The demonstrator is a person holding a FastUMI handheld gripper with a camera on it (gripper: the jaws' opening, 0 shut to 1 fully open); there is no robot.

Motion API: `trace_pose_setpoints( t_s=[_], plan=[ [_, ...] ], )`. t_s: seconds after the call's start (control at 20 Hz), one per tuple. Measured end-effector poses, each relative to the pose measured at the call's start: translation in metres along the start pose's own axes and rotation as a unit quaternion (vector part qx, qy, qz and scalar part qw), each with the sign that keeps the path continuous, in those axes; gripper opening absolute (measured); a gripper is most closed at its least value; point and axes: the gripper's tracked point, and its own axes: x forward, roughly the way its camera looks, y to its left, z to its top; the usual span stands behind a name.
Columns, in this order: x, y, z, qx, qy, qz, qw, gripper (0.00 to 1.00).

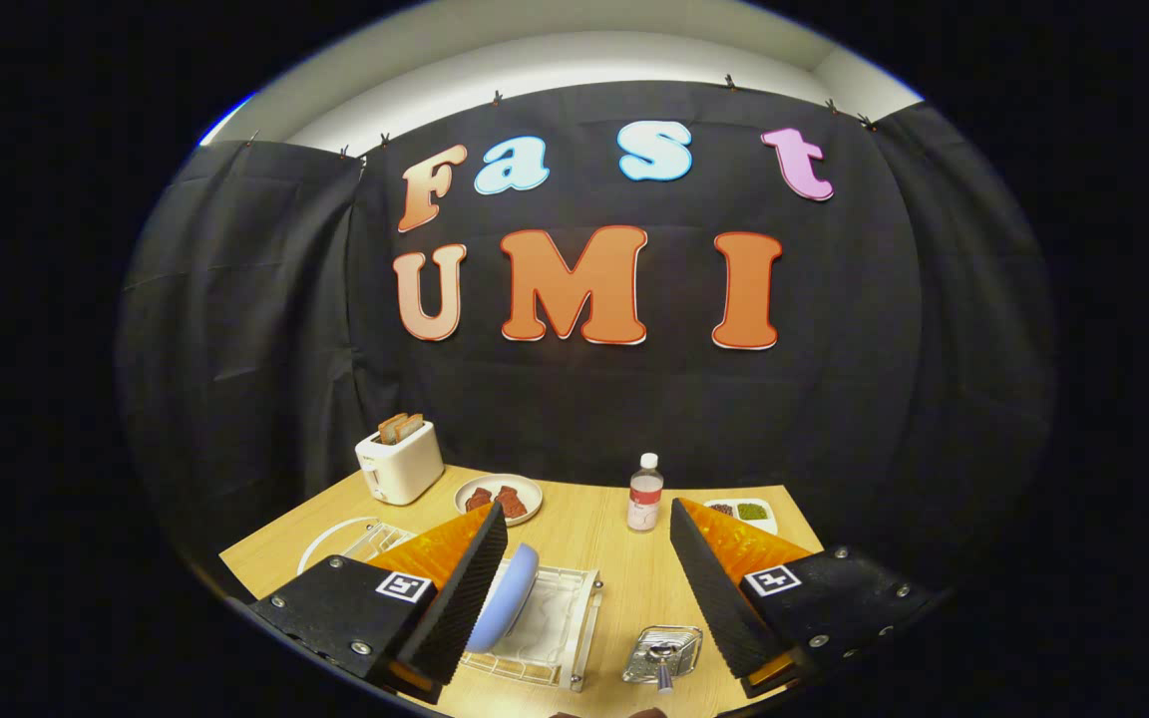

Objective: Take the plate from the dish rack, then take the spoon from the basket and place it into the plate.

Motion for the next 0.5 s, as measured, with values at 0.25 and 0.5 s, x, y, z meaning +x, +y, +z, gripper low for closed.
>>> trace_pose_setpoints(
  t_s=[0.25, 0.5],
  plan=[
    [0.02, 0.018, -0.026, 0.019, 0.062, 0.014, 0.998, 0.98],
    [0.039, 0.03, -0.059, 0.052, 0.141, 0.019, 0.988, 0.98]
  ],
)
